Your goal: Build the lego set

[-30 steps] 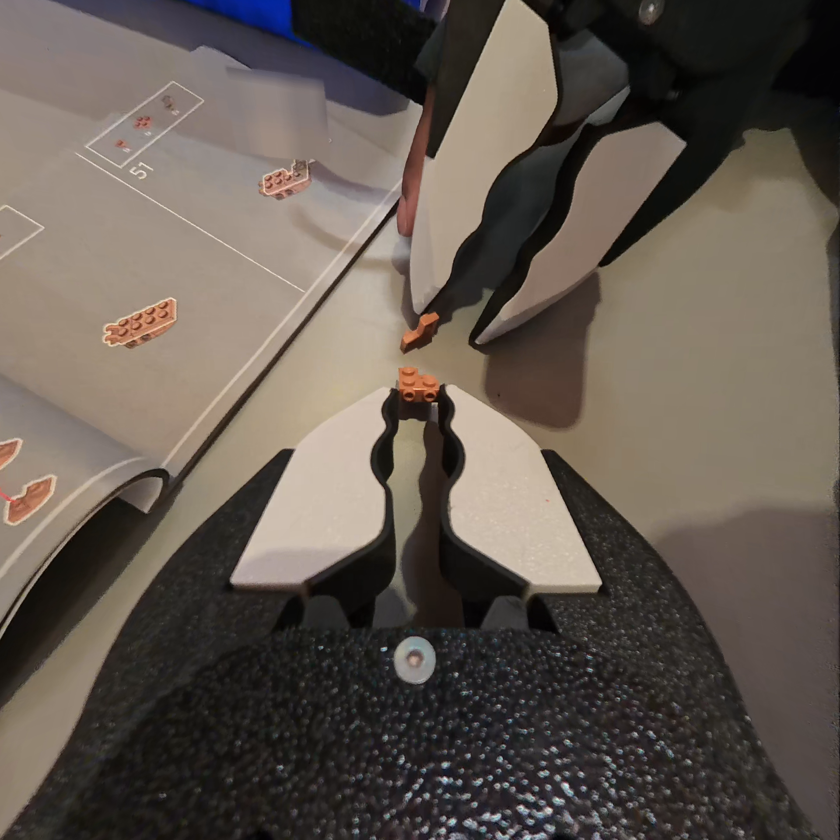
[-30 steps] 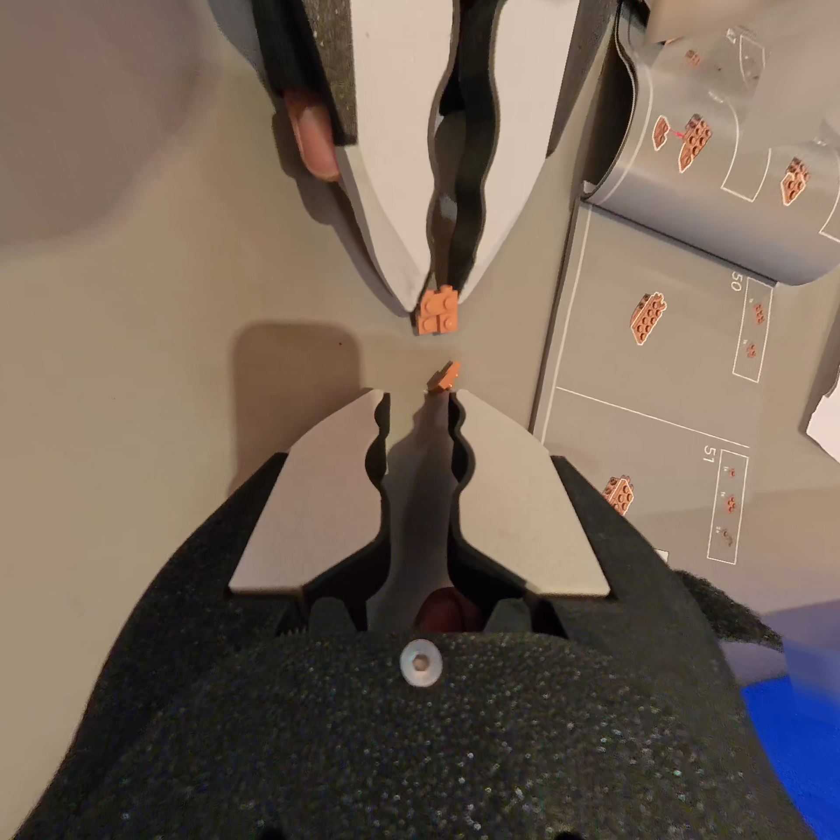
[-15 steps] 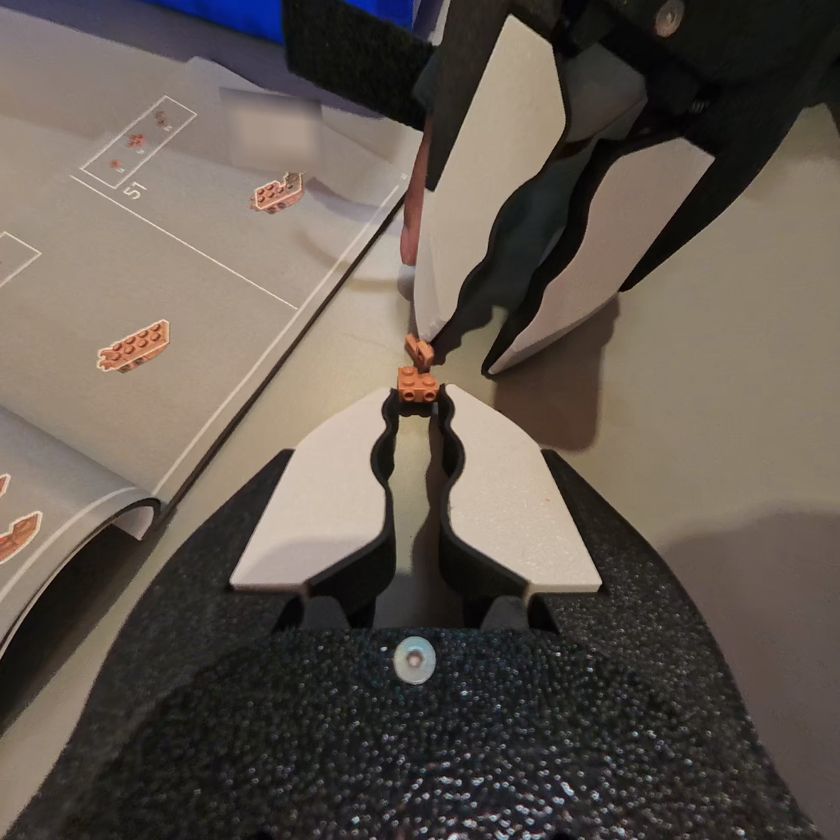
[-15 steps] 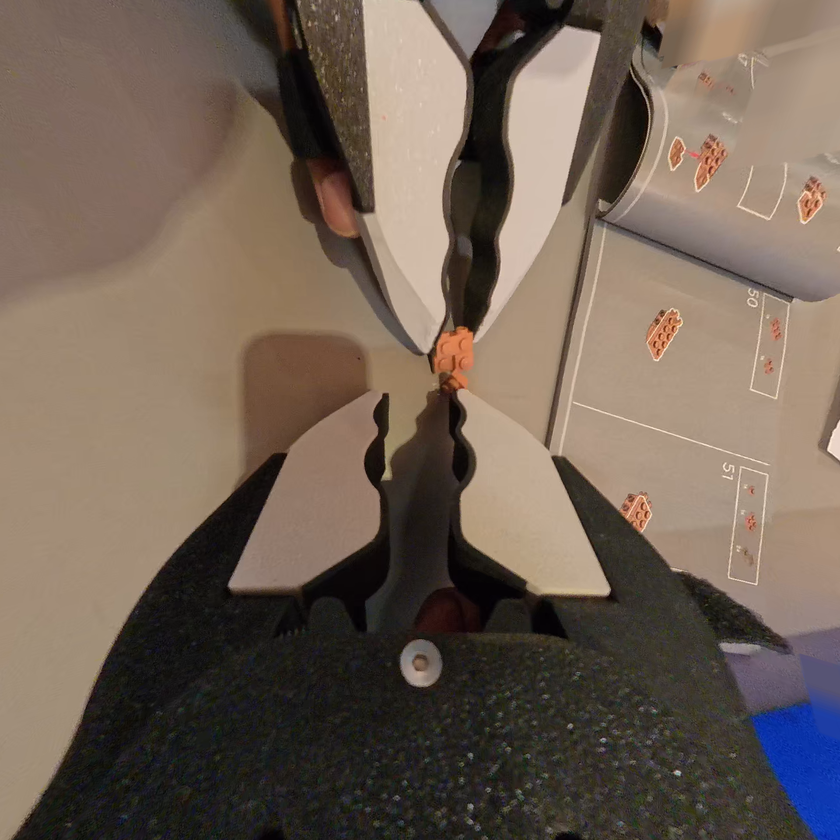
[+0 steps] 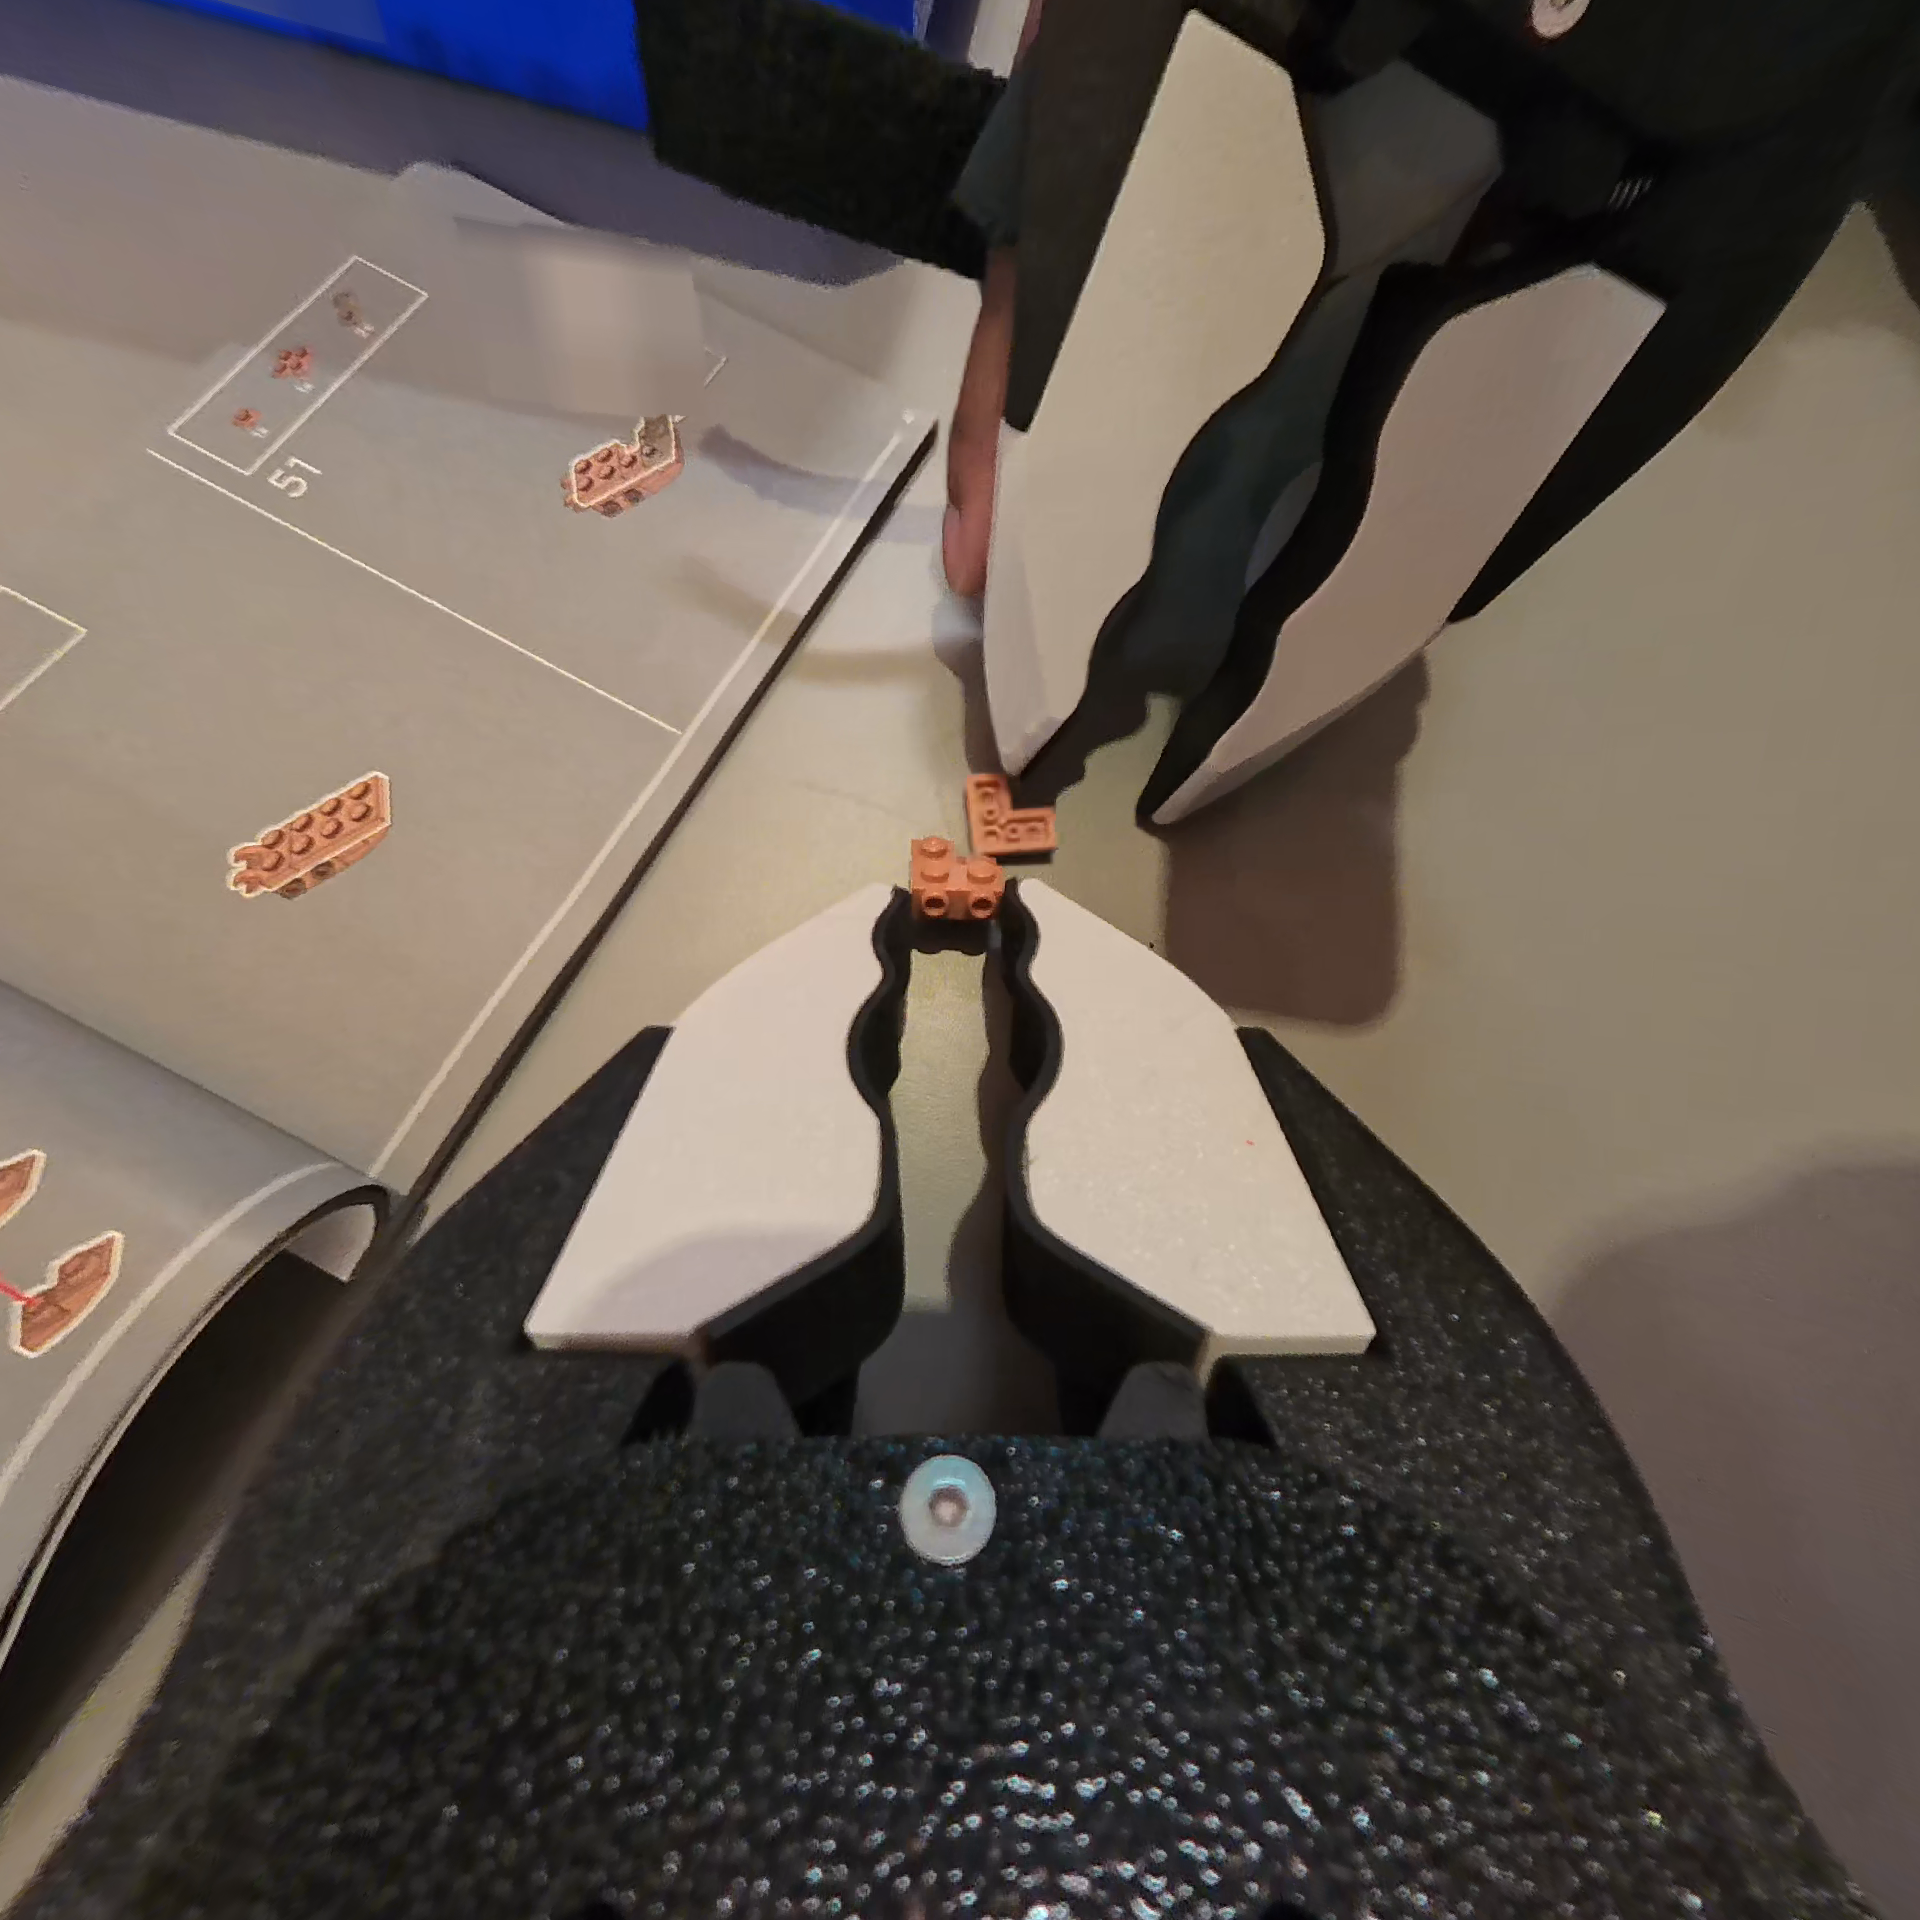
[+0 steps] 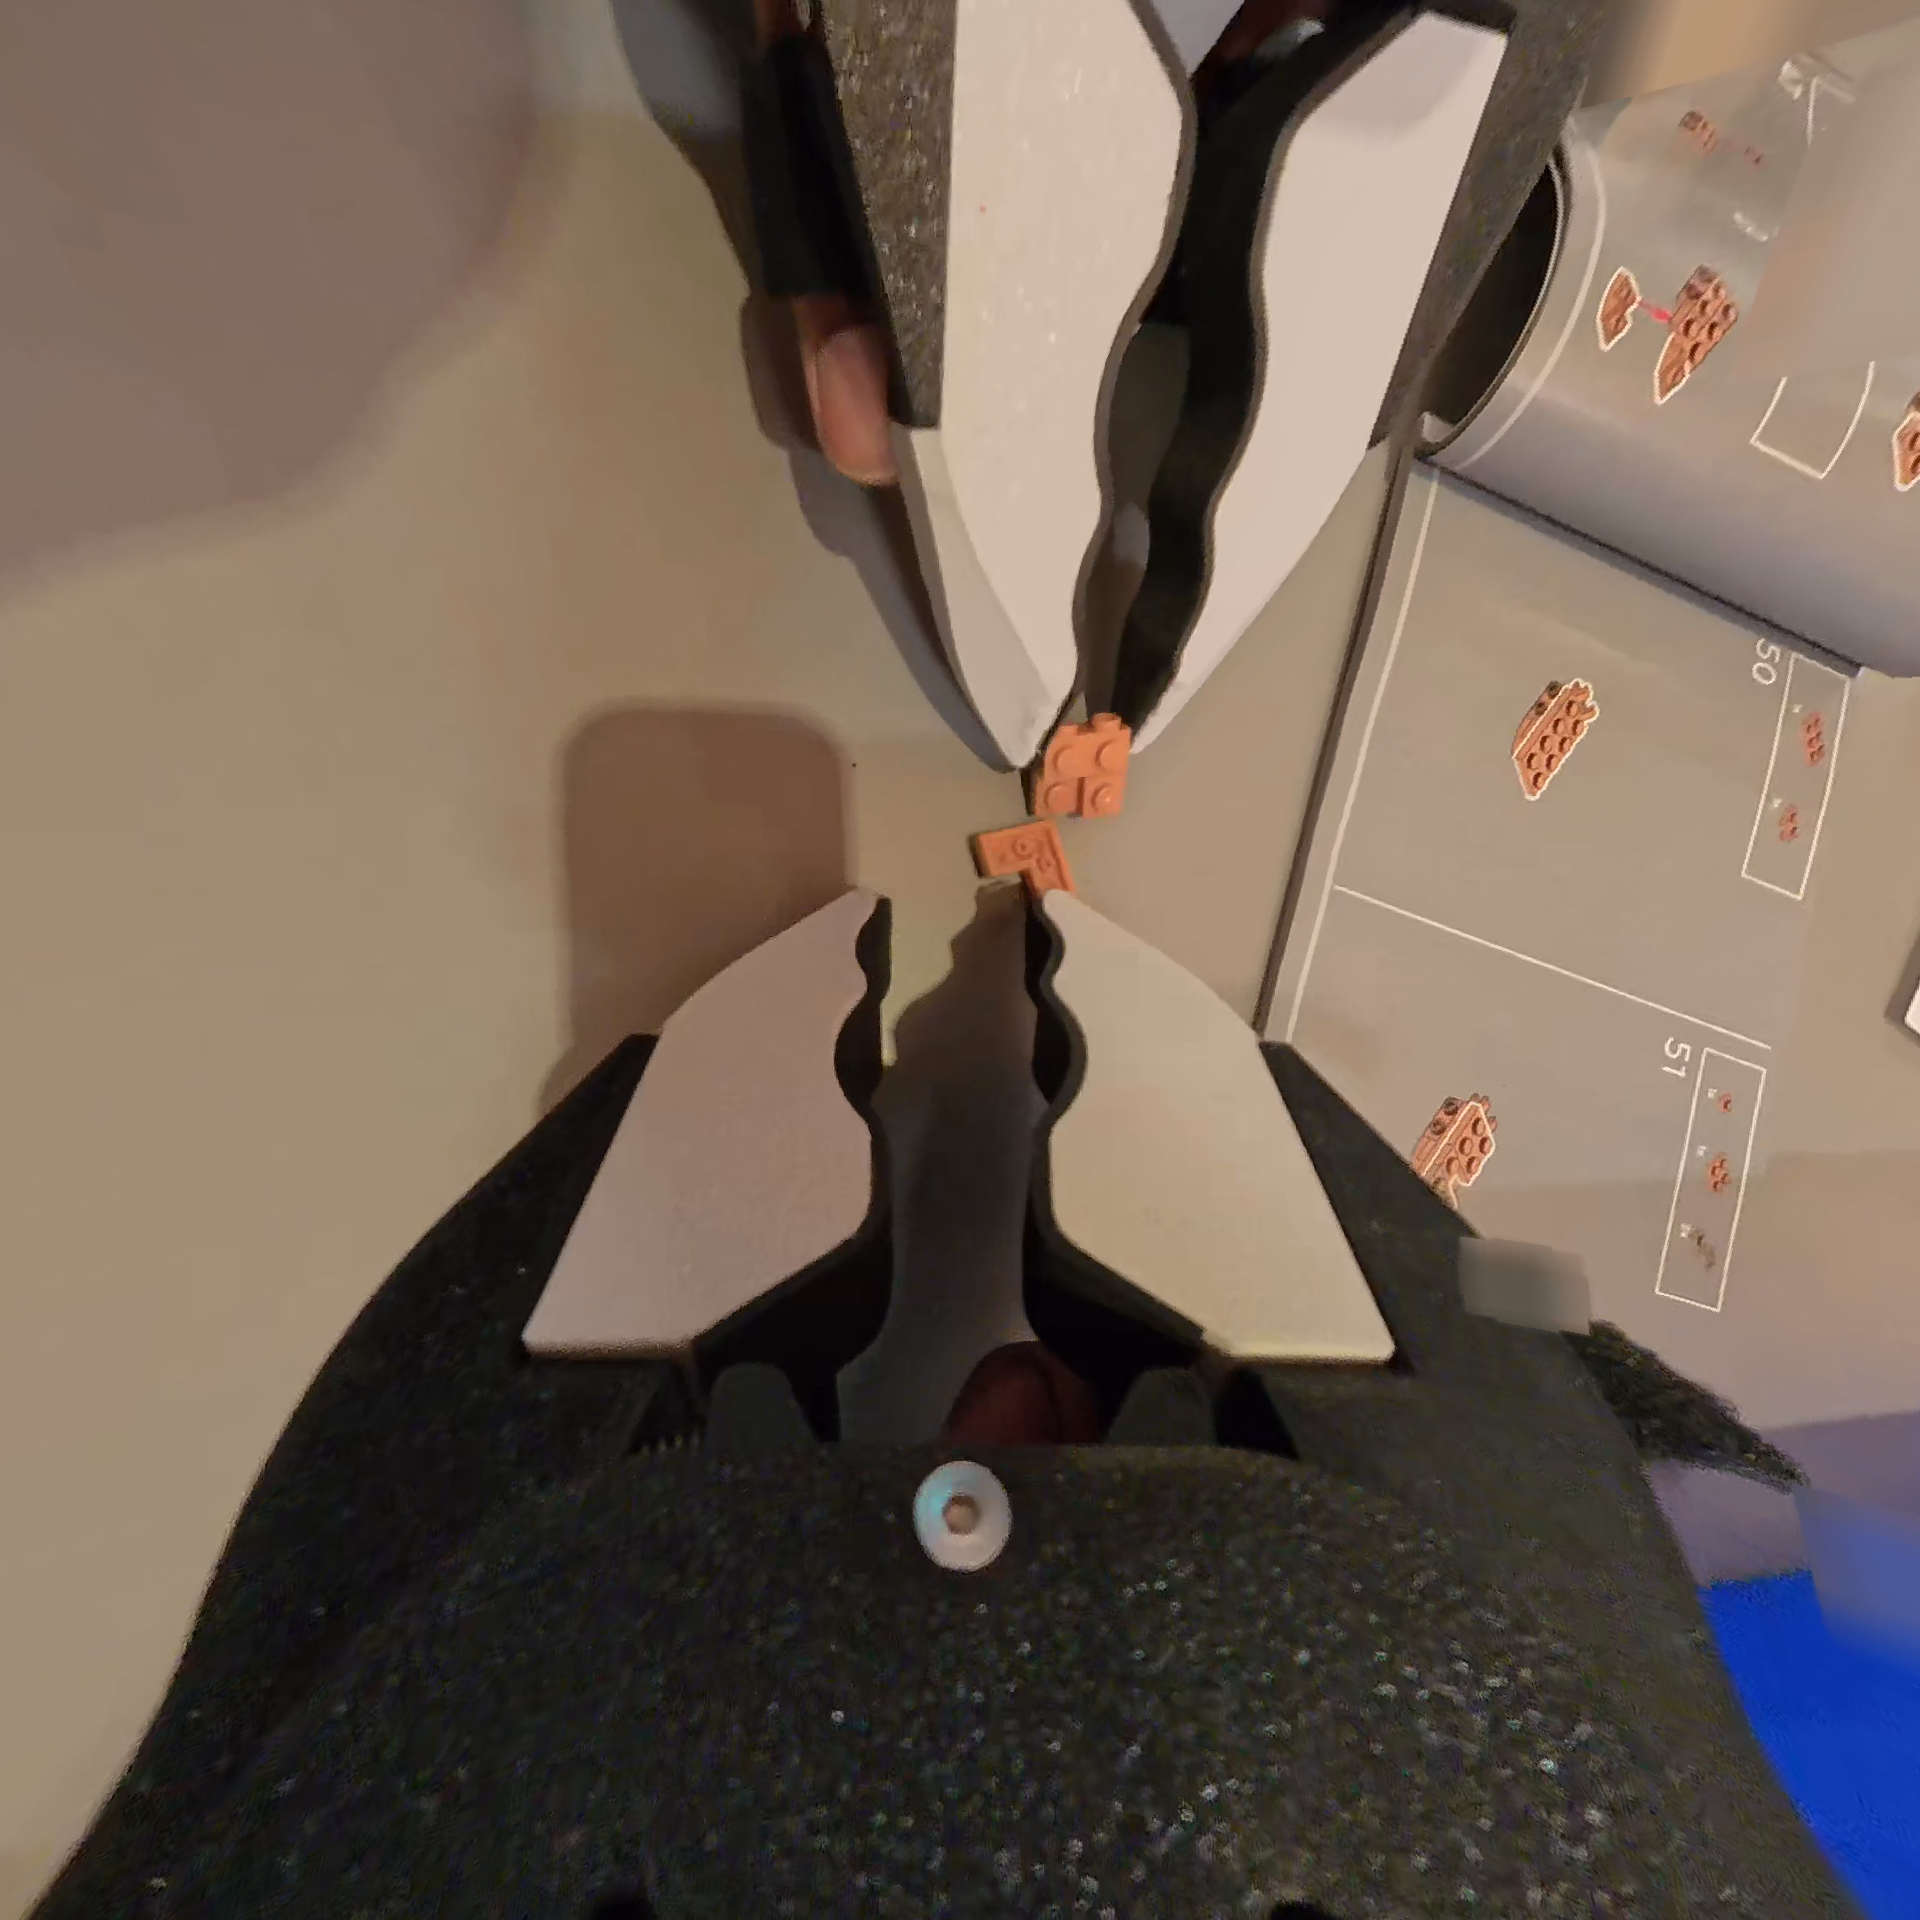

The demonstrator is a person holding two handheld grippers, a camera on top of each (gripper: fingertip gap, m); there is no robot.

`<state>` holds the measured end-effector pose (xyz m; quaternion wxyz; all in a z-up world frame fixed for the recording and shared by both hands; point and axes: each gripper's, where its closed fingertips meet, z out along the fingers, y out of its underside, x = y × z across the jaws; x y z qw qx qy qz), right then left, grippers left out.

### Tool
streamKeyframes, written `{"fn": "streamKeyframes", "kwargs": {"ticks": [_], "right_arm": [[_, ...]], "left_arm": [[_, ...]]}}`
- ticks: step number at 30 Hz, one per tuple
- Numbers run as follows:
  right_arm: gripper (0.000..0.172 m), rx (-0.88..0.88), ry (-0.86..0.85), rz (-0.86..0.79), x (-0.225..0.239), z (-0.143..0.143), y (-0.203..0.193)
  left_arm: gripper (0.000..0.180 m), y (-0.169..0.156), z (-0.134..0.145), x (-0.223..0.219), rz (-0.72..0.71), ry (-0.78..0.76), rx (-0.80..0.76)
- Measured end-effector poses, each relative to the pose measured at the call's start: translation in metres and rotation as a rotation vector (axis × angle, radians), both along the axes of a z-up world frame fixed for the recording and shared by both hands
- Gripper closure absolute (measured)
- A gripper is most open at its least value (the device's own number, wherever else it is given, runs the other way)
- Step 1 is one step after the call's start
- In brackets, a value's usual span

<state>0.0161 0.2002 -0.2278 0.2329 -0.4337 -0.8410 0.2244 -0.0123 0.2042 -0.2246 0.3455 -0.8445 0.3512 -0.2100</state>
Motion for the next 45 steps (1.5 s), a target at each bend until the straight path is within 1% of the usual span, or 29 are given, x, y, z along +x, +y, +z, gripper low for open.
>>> {"fn": "streamKeyframes", "kwargs": {"ticks": [7, 10, 13, 18, 25, 32, 38, 45], "right_arm": [[0.147, -0.007, -0.006, -0.023, -0.001, 0.0, 0.003], [0.147, -0.003, -0.025, -0.036, 0.002, 0.0, 0.006], [0.148, -0.028, -0.061, -0.029, 0.008, -0.001, 0.002], [0.149, -0.093, -0.084, -0.03, 0.01, -0.002, -0.005], [0.149, -0.133, -0.062, -0.064, 0.001, -0.002, -0.005], [0.148, -0.114, -0.04, -0.067, -0.003, -0.002, -0.004], [0.146, -0.145, -0.014, -0.06, -0.008, 0.003, -0.009], [0.146, -0.161, -0.018, -0.073, -0.009, 0.002, -0.008]], "left_arm": [[0.164, -0.002, -0.001, 0.001, -0.018, 0.014, 0.001], [0.165, -0.002, 0.001, 0.002, -0.035, 0.017, 0.028], [0.165, -0.002, 0.003, 0.004, -0.061, 0.027, 0.066], [0.165, -0.002, 0.005, 0.007, -0.074, 0.021, 0.08], [0.165, -0.003, -0.001, 0.007, -0.081, 0.077, 0.079], [0.165, -0.002, -0.001, 0.005, -0.073, 0.069, 0.07], [0.165, -0.004, -0.002, 0.006, -0.087, 0.083, 0.079], [0.165, -0.004, -0.001, 0.005, -0.088, 0.076, 0.077]]}}
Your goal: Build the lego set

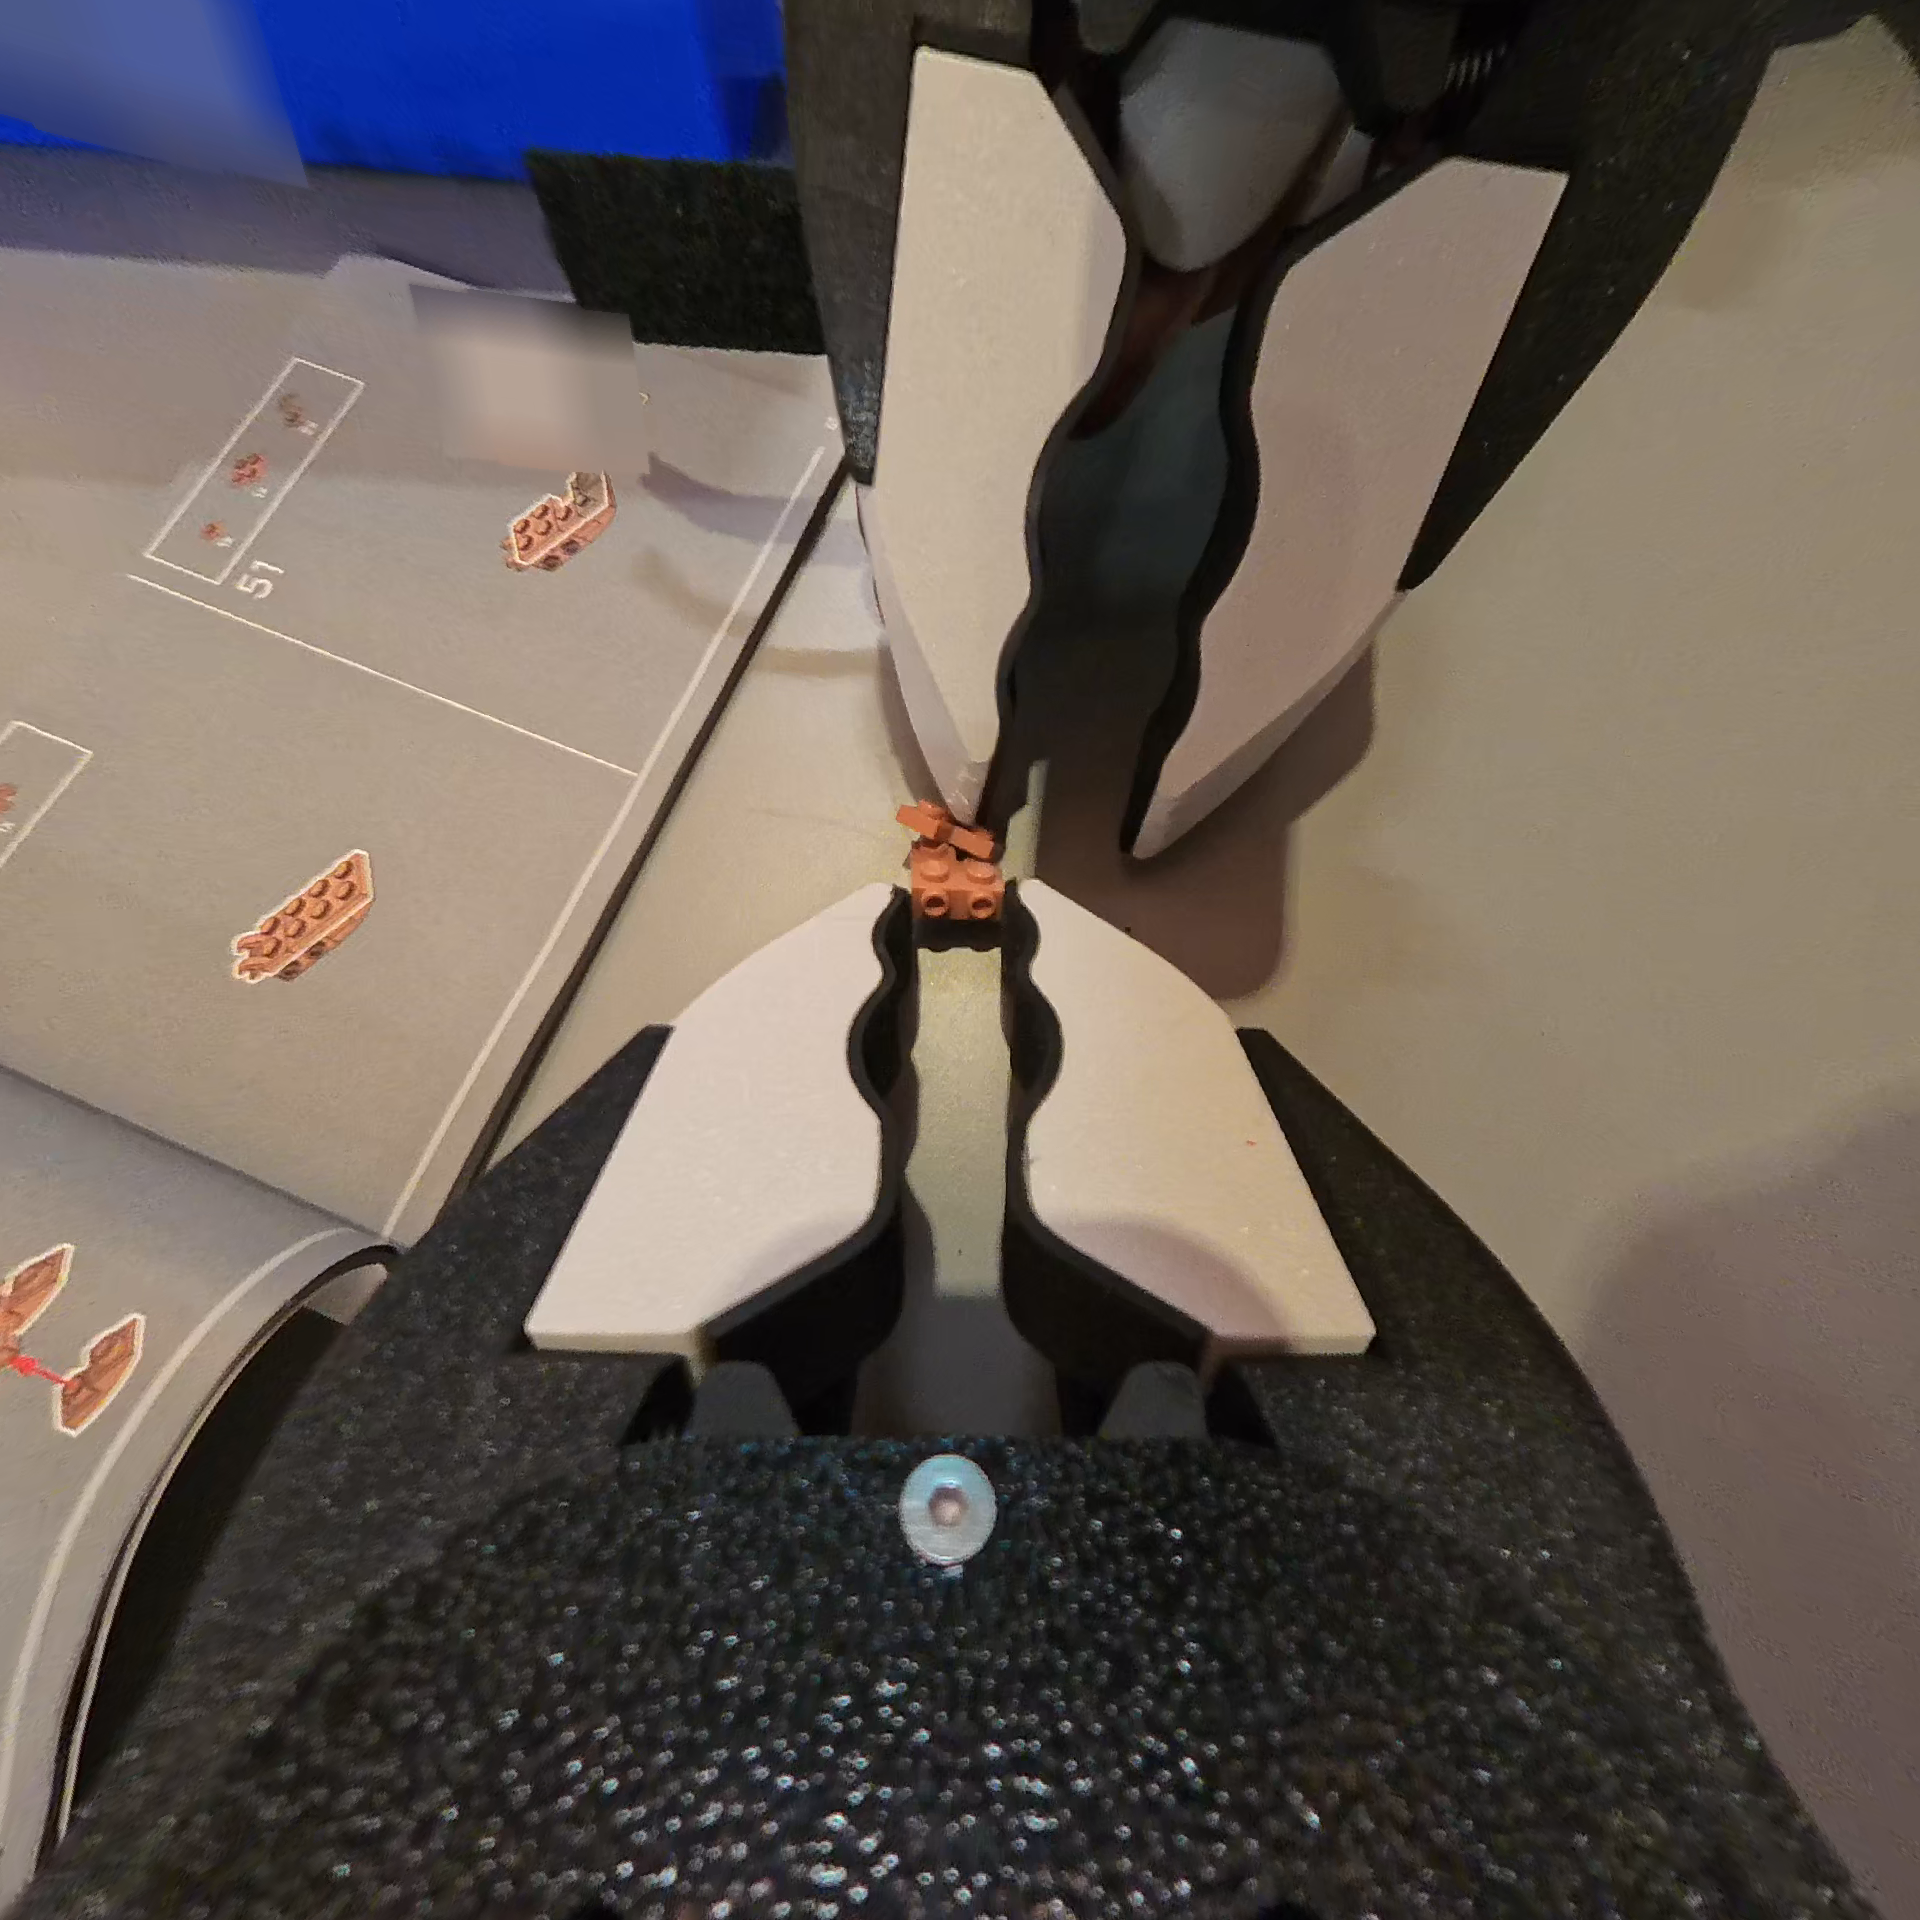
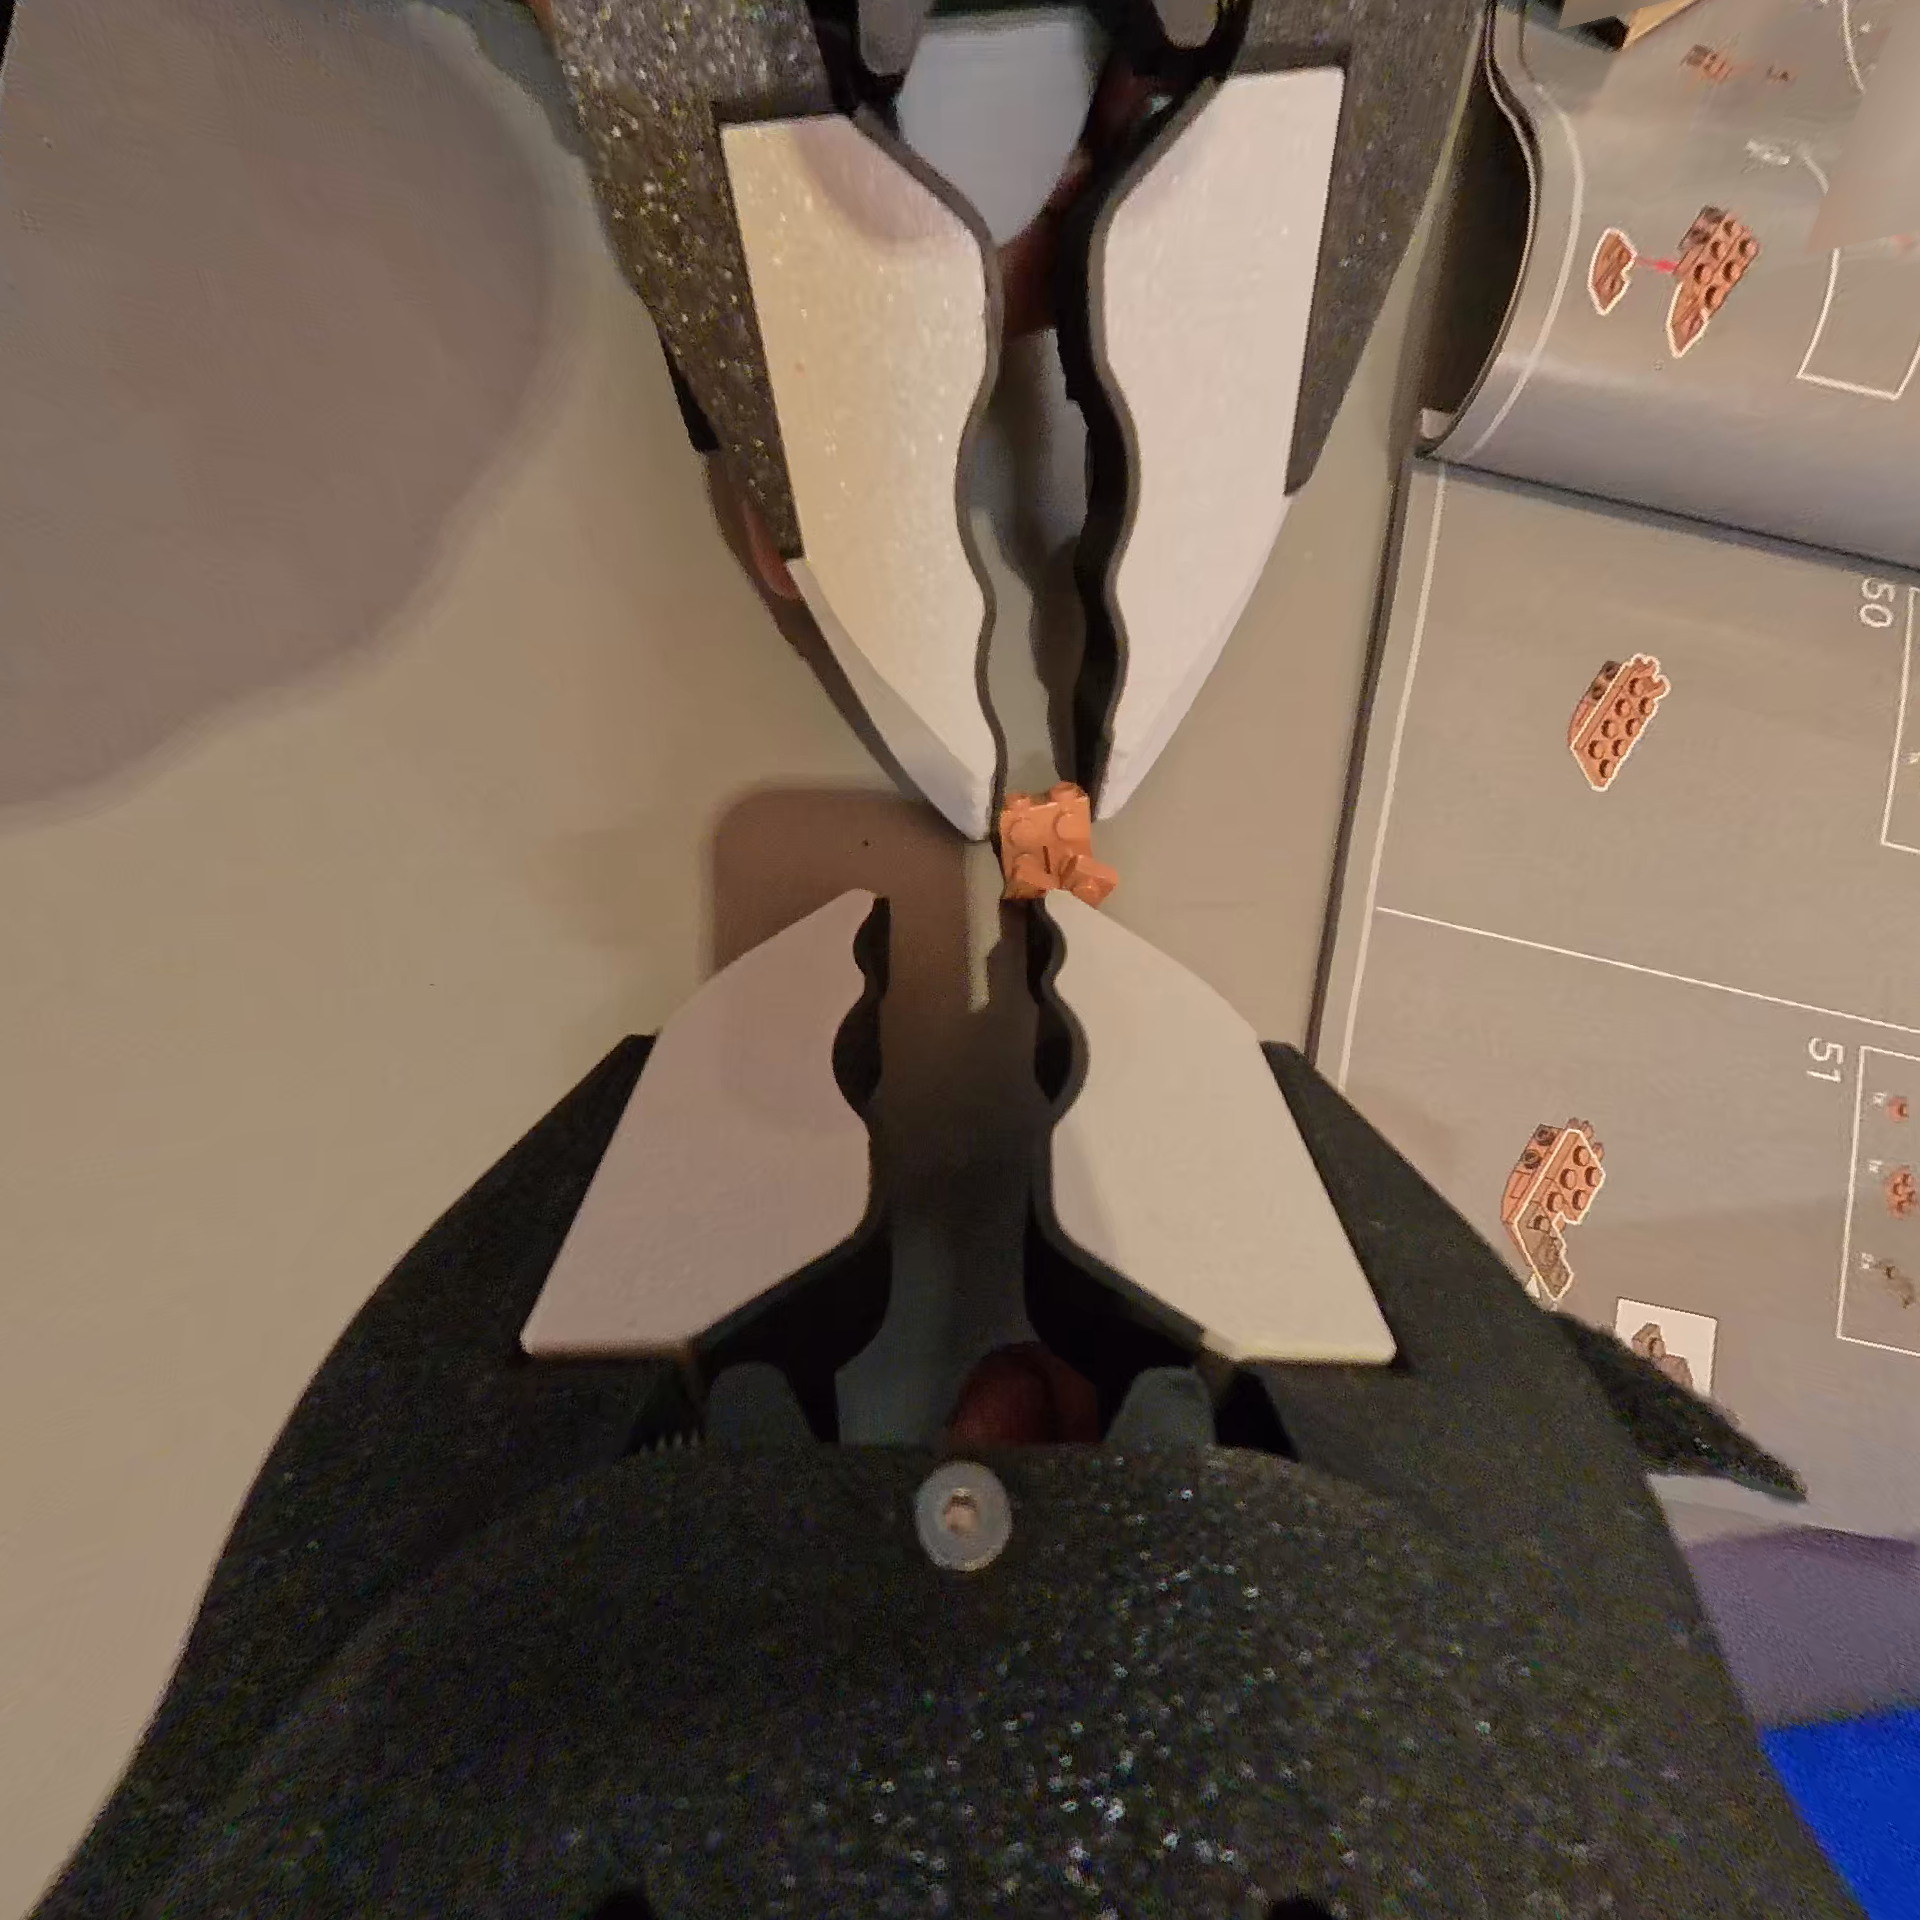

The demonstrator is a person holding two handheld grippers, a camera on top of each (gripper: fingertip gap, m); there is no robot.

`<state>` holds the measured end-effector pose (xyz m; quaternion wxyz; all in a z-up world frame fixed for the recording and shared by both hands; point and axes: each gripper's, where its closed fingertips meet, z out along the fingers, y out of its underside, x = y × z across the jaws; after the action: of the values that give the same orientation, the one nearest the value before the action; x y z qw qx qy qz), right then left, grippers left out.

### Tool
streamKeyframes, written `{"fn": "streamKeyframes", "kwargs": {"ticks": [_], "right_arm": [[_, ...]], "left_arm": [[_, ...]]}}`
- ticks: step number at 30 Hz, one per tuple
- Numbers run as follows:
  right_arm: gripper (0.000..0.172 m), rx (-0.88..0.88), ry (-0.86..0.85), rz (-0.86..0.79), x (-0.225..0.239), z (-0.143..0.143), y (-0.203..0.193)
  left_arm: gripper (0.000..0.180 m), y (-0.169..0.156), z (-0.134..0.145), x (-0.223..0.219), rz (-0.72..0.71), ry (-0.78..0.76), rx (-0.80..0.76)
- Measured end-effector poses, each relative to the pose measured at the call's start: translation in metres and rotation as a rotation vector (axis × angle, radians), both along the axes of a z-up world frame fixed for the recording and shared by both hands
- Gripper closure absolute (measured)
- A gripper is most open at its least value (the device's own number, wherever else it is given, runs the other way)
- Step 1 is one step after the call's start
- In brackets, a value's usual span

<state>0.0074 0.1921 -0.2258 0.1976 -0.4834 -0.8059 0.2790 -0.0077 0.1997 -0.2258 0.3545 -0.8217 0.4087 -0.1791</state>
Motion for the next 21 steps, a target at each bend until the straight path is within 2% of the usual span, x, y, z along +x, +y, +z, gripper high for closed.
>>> {"fn": "streamKeyframes", "kwargs": {"ticks": [21], "right_arm": [[0.146, -0.03, 0.01, -0.006, 0.0004, 0.004, 0.0016]], "left_arm": [[0.165, -0.0009, -0.0022, -0.0017, 0.005, 0.021, 0.0]]}}
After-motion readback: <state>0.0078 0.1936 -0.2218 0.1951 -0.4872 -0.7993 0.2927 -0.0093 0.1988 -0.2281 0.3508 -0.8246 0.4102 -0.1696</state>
